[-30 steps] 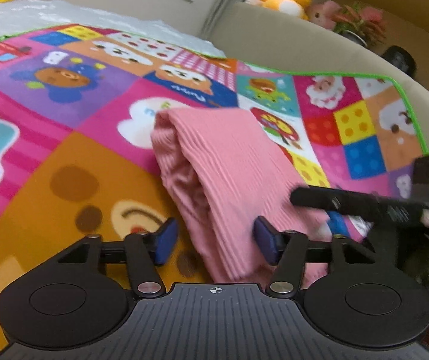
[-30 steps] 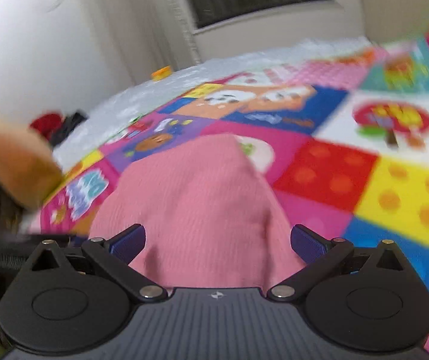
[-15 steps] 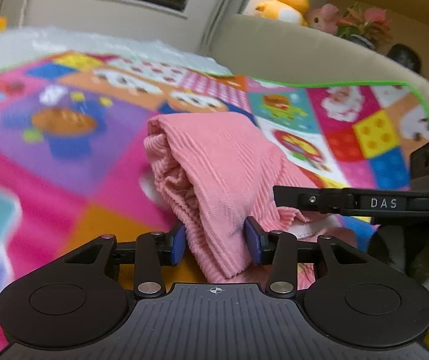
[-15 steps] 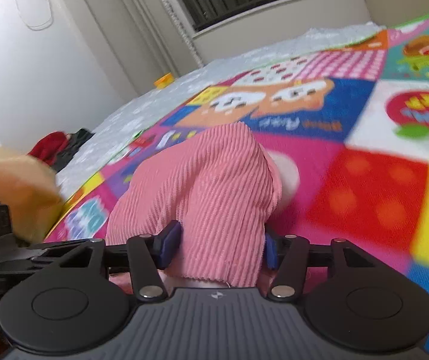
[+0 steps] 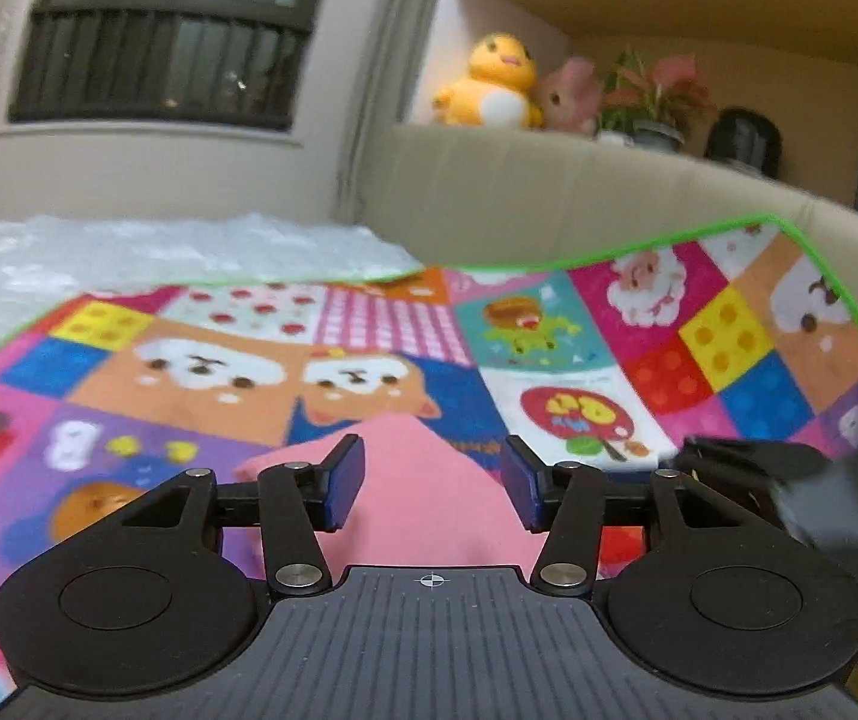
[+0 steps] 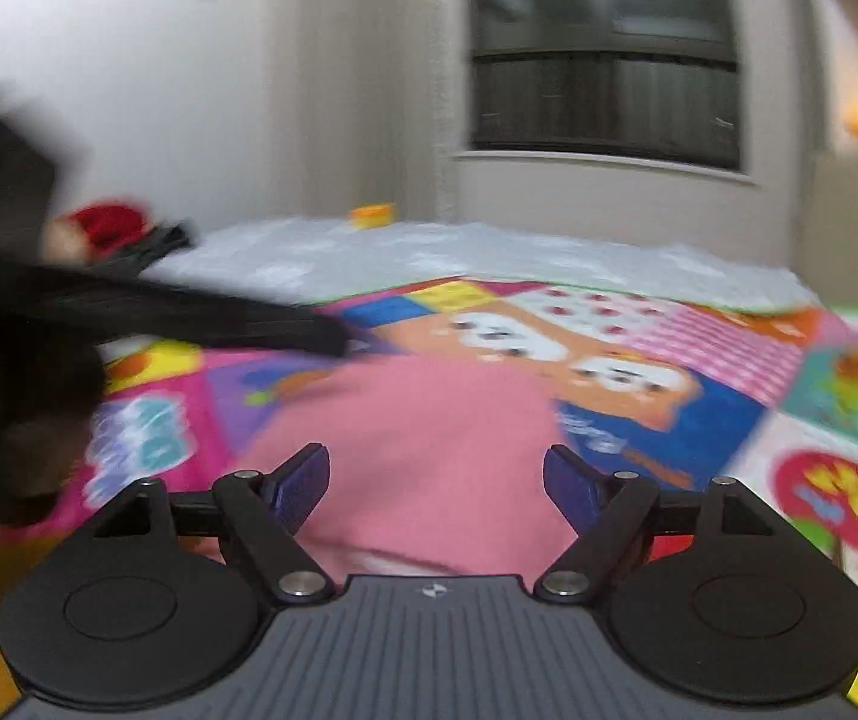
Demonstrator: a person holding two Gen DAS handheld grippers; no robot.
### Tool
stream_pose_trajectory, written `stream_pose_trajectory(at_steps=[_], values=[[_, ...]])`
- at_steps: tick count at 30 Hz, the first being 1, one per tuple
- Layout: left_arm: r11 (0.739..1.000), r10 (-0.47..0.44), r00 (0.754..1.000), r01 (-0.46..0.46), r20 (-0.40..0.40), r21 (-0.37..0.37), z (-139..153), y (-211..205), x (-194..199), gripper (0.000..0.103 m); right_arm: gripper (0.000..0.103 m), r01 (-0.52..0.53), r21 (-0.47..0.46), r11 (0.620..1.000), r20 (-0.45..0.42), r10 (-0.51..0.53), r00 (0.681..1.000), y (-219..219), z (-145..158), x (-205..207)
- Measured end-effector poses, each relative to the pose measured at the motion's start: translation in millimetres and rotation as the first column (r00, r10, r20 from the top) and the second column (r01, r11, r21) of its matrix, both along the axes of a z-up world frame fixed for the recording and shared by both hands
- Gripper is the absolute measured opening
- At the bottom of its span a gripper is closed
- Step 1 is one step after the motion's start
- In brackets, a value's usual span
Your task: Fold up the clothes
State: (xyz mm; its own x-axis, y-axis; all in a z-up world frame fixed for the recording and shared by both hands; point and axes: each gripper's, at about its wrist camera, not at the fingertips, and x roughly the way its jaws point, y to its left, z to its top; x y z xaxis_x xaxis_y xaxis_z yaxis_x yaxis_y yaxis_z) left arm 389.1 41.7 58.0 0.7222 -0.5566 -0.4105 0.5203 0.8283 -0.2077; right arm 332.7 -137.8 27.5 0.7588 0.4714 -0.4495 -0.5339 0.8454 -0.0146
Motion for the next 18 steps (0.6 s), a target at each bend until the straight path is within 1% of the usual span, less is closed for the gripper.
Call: stream_pose_trajectory(at_steps=[1, 2, 3, 4, 5, 7, 8, 10, 12, 15, 18], values=[[1.0, 0.005, 1.0, -0.004, -0.031, 0.01, -8.1, -7.5, 13.1, 0.056, 0.08, -0.019, -0.057, 0.998, -0.02, 0.017, 1.0, 10.2, -8.3, 0.9], [0.999, 0.038, 0.997, -0.035, -0.073, 0.032, -21.5, -13.2, 26.2, 0.051, 0.08, -0.03, -0.124, 0.992, -0.041, 0.025, 0.999, 19.6, -20.2, 2.8], [0.997, 0.069, 0.991, -0.064, -0.112, 0.049, -36.8, -16.4, 36.6, 0.049, 0.08, -0.036, -0.179, 0.983, -0.042, 0.029, 0.999, 25.8, -30.4, 3.0], [0.997, 0.076, 0.989, -0.073, -0.124, 0.033, -48.1, -16.5, 40.1, 0.049, 0.08, -0.04, -0.209, 0.977, -0.023, 0.036, 0.999, 27.0, -36.2, 1.0], [0.997, 0.076, 0.991, -0.075, -0.114, 0.012, -52.0, -13.9, 38.1, 0.049, 0.08, -0.05, -0.205, 0.978, -0.024, 0.046, 0.999, 23.9, -35.1, 0.1], [0.996, 0.076, 0.993, -0.079, -0.091, -0.029, -58.3, -8.2, 33.1, 0.049, 0.081, -0.078, -0.122, 0.989, -0.078, 0.069, 0.995, 7.8, -20.2, 4.6], [0.996, 0.075, 0.993, -0.079, -0.092, -0.041, -59.6, -5.5, 33.2, 0.049, 0.083, -0.081, -0.079, 0.994, -0.103, 0.073, 0.992, -1.7, -12.0, 7.7], [0.996, 0.067, 0.993, -0.073, -0.099, -0.06, -60.6, -1.2, 34.8, 0.05, 0.094, -0.034, -0.017, 0.999, -0.122, 0.032, 0.992, -22.2, 3.2, 17.5], [0.996, 0.057, 0.994, -0.063, -0.095, -0.065, -60.1, 2.0, 35.0, 0.05, 0.098, 0.022, -0.011, 1.0, -0.128, -0.023, 0.992, -28.1, 2.5, 37.8], [0.996, 0.046, 0.995, -0.053, -0.094, -0.076, -59.7, 5.6, 34.4, 0.05, 0.098, 0.105, -0.025, 0.994, -0.132, -0.107, 0.985, -30.0, -5.8, 72.9], [0.995, 0.039, 0.994, -0.048, -0.099, -0.086, -59.7, 8.2, 35.5, 0.05, 0.098, 0.188, -0.039, 0.981, -0.136, -0.191, 0.972, -31.9, -14.0, 107.9]])
